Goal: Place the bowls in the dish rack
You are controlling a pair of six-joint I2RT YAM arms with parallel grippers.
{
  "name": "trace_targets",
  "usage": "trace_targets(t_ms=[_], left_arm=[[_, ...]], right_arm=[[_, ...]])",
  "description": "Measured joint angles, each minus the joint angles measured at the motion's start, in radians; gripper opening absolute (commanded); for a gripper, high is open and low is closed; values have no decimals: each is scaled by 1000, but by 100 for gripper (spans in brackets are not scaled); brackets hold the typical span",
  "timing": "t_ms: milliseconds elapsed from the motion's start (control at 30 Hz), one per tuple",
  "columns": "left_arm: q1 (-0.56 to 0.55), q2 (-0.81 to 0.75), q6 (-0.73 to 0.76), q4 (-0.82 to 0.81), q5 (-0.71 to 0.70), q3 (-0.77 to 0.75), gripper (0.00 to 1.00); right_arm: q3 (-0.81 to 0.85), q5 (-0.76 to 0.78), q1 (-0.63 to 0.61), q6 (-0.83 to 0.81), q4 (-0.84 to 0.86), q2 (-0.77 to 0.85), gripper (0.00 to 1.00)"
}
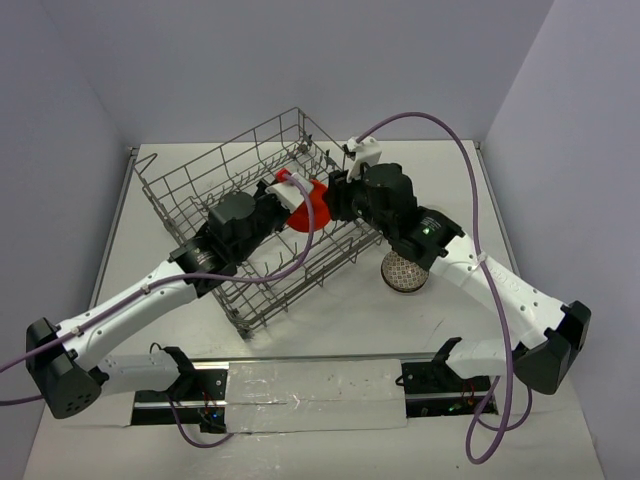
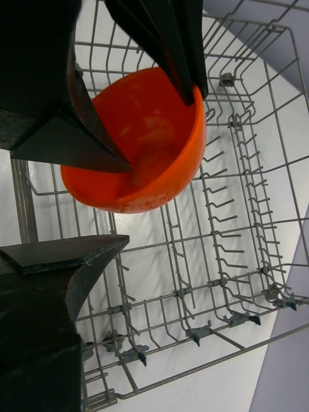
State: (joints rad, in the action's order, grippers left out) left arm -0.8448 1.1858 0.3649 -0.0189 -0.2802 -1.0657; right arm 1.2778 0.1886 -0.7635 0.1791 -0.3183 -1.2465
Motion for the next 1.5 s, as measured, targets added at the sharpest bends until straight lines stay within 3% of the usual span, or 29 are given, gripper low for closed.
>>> trace_targets(t_ms=[267, 600, 833, 1233, 1500], left_arm=[[6, -39, 28, -45, -4, 70, 0], [85, -84, 250, -85, -33, 219, 0], [93, -134, 349, -107, 18, 233, 0], [93, -170, 302, -145, 157, 248, 0], [93, -149, 215, -182, 189, 247, 0]], right_arm=[[-4, 38, -2, -45, -4, 28, 51], [-180, 101, 17, -50, 53, 258, 50], [-235, 68, 27, -44, 82, 266, 48], [-187, -216, 29, -58, 97, 168, 47], [-148, -247, 14, -38, 101, 100, 40]])
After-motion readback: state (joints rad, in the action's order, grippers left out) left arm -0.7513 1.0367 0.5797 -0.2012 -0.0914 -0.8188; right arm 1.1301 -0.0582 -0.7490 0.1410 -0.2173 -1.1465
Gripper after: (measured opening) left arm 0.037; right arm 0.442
